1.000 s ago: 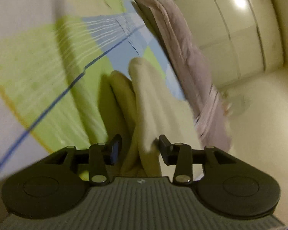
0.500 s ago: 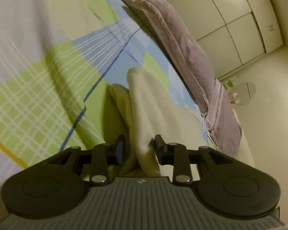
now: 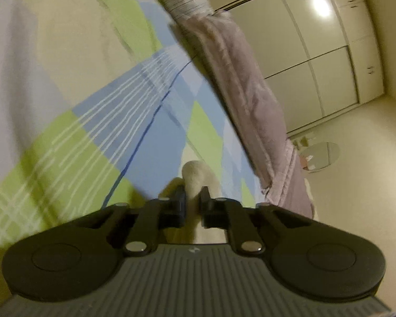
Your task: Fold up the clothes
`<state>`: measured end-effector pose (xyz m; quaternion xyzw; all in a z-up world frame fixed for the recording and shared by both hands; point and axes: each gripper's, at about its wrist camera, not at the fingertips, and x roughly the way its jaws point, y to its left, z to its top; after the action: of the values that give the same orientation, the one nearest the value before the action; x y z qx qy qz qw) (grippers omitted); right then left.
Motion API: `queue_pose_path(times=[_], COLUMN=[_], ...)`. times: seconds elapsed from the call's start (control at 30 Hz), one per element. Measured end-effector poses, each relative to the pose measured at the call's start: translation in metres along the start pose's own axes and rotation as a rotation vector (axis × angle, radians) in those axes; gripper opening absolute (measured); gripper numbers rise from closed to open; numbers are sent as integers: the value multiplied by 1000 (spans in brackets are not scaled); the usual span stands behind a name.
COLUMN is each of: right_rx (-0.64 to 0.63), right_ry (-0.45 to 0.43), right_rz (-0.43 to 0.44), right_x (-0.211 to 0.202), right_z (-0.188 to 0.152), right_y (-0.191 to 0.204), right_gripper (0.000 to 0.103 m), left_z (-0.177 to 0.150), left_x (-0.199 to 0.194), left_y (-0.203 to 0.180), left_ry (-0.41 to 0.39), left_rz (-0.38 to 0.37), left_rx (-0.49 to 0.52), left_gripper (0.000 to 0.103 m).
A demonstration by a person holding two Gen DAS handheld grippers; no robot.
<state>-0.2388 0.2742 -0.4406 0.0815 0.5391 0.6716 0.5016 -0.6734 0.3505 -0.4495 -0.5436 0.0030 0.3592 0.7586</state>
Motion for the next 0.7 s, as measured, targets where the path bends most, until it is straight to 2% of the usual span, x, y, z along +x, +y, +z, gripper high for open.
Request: queue_pose_path(times=[0.1,0.13,0.2,0.23,0.27,0.33,0.37,0.4,0.43,0.47,0.5,0.53,0.63,0.7], right_rx=[-96,-129,-188,-224,-251,-244,-222,-200,-178,-159,-142,-126,-102,-106], right_ry=[-46,-65,-63,-47,-36,-42,-41,-41,-40,-50,-73,-95,-124,-105], right_rz=[-33,-47,-130,-178,-213,-222,-211,-200,-188,-176,-162,-148,-90,-78], right_x=[-8,-12,-5,3,11,15,10,4,-1,-11,-27,-42,-75,-89], right_z=[-5,-7,-13,-18,-23,-28,-27,-25,-24,-26,-30,-34,-52,-71], right_y=[9,12,14,14,15,15,14,14,14,14,15,16,22,25], right_gripper=[5,5,4,5,5,5,6,11,23,28,40,46,46,46], left_z=[-9,-11,-15,-17,-19,-22,-24,-26,-28,-29,-31,-35,-58,-73], left_x=[-5,-6,-5,-5,-5,-4,-4,-4,-13,-28,-43,-57,-94,-105], left_y=[-21,-24,-26,-26,-27,-28,-29,-30,-27,-22,-17,-13,-8,-10], left_ry=[-43,-46,-38,-34,-30,-22,-18,-14,-20,-33,-45,-52,-40,-13], left_rz=[58,80,121,141,161,201,221,242,221,175,130,81,-52,-110], left_rx=[166,192,206,212,219,232,239,245,218,170,122,97,97,159], left_gripper=[6,6,9,17,18,18,24,29,35,35,35,35,39,42])
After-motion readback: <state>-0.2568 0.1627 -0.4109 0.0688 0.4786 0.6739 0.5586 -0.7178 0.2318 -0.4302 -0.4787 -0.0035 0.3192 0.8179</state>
